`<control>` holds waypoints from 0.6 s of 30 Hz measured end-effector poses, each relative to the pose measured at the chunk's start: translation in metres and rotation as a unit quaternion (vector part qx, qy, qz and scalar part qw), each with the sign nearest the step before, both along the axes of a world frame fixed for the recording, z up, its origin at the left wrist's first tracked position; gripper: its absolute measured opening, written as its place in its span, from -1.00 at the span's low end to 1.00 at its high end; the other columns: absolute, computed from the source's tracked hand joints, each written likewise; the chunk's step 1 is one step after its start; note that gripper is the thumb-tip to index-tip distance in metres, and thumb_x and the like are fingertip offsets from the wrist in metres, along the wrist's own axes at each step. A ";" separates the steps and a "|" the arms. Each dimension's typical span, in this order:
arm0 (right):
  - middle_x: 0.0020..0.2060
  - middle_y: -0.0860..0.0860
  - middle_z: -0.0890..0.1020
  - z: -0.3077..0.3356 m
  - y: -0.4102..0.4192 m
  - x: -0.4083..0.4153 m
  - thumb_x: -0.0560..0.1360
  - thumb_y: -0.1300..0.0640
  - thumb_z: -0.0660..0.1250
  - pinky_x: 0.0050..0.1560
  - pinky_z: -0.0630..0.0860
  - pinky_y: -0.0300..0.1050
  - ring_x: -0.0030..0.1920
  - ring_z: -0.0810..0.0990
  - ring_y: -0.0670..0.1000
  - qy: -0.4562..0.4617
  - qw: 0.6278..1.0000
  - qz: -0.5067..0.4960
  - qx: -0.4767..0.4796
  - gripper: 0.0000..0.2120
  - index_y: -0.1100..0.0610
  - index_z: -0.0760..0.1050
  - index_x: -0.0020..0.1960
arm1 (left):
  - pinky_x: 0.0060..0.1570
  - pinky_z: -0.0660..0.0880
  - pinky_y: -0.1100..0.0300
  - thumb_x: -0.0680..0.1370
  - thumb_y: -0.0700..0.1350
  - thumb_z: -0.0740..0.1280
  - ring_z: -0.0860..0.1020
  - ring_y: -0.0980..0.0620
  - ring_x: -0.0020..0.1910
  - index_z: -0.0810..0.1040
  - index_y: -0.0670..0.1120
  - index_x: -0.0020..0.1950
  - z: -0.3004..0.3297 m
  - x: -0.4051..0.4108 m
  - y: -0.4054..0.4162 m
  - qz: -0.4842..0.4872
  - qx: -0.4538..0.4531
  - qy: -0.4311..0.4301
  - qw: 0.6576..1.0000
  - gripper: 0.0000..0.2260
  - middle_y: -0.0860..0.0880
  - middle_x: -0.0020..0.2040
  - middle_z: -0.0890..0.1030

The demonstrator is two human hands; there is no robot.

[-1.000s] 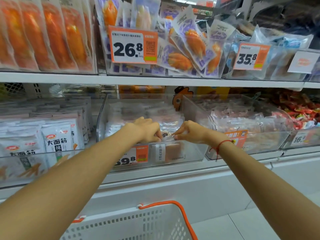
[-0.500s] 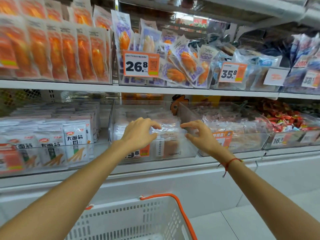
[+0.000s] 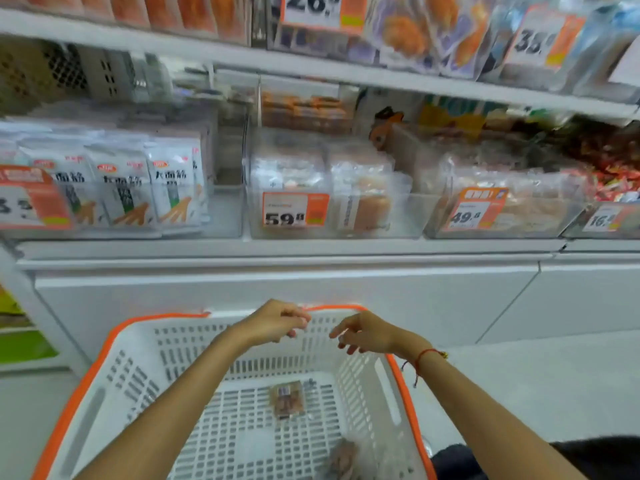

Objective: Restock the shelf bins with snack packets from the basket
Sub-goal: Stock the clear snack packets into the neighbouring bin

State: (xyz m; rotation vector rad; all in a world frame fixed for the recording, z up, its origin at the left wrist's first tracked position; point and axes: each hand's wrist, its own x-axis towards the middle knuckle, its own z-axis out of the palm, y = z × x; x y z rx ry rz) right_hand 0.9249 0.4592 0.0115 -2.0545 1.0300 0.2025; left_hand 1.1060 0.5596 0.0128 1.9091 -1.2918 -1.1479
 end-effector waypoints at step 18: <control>0.30 0.05 0.50 -0.184 0.047 -0.010 0.53 0.06 0.30 0.23 0.42 -0.01 0.27 0.47 0.14 0.394 0.859 0.325 -0.041 -0.59 -0.01 0.42 0.37 | 0.40 0.25 0.06 0.49 -0.19 0.41 0.16 -0.09 0.49 -0.06 0.03 0.56 -0.211 -0.093 0.056 -0.283 0.289 0.061 0.912 -0.18 0.00 0.55 0.06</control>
